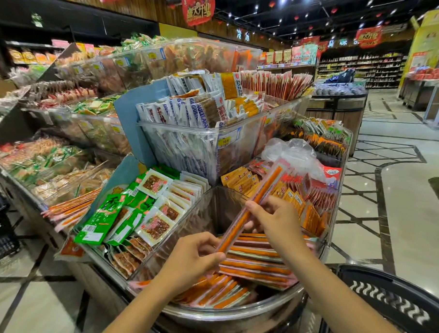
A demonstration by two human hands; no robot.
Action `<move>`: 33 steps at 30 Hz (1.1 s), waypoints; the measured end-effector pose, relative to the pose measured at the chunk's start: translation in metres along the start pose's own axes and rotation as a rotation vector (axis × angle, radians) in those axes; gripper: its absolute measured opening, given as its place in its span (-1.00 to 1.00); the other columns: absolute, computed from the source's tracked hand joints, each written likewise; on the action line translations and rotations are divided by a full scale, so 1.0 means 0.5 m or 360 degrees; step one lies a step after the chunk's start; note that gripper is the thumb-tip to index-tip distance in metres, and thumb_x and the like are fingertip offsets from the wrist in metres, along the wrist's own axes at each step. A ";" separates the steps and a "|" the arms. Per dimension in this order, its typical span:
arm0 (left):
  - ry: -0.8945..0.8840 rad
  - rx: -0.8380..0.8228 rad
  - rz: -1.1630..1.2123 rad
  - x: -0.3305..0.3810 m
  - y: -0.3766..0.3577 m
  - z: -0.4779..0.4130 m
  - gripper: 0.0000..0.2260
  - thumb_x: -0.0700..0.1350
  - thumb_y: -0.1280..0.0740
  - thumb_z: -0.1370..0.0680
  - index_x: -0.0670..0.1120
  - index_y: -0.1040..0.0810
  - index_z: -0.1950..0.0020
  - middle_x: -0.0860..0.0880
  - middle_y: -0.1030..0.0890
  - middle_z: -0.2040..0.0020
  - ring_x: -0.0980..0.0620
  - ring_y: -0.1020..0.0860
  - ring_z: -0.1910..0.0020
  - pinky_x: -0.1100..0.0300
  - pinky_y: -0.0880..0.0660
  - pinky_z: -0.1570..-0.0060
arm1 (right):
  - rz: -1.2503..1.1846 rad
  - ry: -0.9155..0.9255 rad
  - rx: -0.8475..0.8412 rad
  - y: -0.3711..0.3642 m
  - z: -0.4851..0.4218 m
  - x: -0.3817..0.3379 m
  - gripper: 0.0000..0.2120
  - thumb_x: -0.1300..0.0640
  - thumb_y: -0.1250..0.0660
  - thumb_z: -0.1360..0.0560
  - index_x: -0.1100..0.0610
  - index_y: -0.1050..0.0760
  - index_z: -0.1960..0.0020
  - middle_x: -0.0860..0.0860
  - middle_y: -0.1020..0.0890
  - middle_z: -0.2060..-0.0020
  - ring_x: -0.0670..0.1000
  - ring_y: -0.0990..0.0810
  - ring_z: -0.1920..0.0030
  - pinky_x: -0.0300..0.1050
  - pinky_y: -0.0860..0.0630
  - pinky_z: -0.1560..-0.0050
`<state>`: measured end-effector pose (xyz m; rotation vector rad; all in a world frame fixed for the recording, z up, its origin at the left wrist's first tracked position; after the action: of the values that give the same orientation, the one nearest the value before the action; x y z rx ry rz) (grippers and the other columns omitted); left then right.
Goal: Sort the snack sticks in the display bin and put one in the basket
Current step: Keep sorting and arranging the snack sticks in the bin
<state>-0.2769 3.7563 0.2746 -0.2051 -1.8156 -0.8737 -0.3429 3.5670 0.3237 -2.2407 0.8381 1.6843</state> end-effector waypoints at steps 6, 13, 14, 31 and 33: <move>-0.0098 0.0229 -0.0060 0.012 0.032 0.002 -0.89 -0.24 -0.42 -0.57 -0.04 -0.68 0.07 -0.06 -0.68 0.30 0.02 -0.61 0.38 0.24 -0.51 0.34 | 0.0797 0.0484 0.0043 0.012 0.025 -0.015 -0.77 -0.06 -0.47 -0.49 0.03 -0.53 0.22 -0.11 -0.57 0.31 -0.10 -0.54 0.28 -0.07 -0.53 0.23; -0.0260 0.0167 -0.0319 0.068 0.093 0.012 -0.84 -0.19 -0.50 -0.51 0.06 -0.74 0.00 0.16 -0.72 0.14 0.19 -0.67 0.10 0.36 -0.55 0.08 | 0.1419 0.0932 -0.0522 -0.048 0.031 -0.062 -0.75 0.02 -0.42 -0.54 -0.05 -0.62 -0.21 -0.10 -0.62 -0.06 0.01 -0.59 -0.08 0.05 -0.56 -0.03; -0.0261 0.0199 -0.0294 0.081 0.111 0.014 -0.84 -0.19 -0.52 -0.48 0.07 -0.75 0.05 0.11 -0.72 0.19 0.16 -0.67 0.17 0.33 -0.55 0.15 | 0.1375 0.0907 -0.0545 -0.051 0.025 -0.066 -0.78 0.02 -0.42 -0.54 -0.06 -0.64 -0.18 -0.10 -0.63 -0.02 0.01 -0.59 -0.07 0.06 -0.55 -0.04; -0.0187 0.0238 -0.0469 0.079 0.111 0.009 -0.91 -0.13 -0.50 -0.51 0.04 -0.69 0.02 0.15 -0.70 0.15 0.22 -0.63 0.25 0.28 -0.55 0.18 | -0.0649 -0.0373 -0.0226 -0.020 0.000 -0.036 -0.81 0.25 -0.41 -0.55 0.39 -0.55 -0.06 0.12 -0.71 0.24 0.01 -0.65 0.33 -0.14 -0.59 0.34; -0.0151 0.0070 -0.0455 0.068 0.063 0.008 -0.85 -0.09 -0.49 -0.53 0.05 -0.67 -0.08 0.13 -0.71 0.07 0.21 -0.66 0.12 0.31 -0.56 0.10 | -0.0825 -0.0465 -0.0212 -0.017 0.002 -0.016 -0.85 0.26 -0.38 -0.57 0.36 -0.55 -0.05 0.13 -0.71 0.20 0.00 -0.66 0.32 -0.18 -0.61 0.34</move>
<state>-0.2782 3.7725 0.3182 0.0436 -1.9817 -1.0352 -0.3404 3.5770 0.3294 -1.9811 0.0669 1.7696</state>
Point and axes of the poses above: each hand's wrist, its own z-axis away from the middle knuckle, its own y-axis out of the back of the hand, x = y × z, the point moved 5 cm from there along -z, towards the middle knuckle
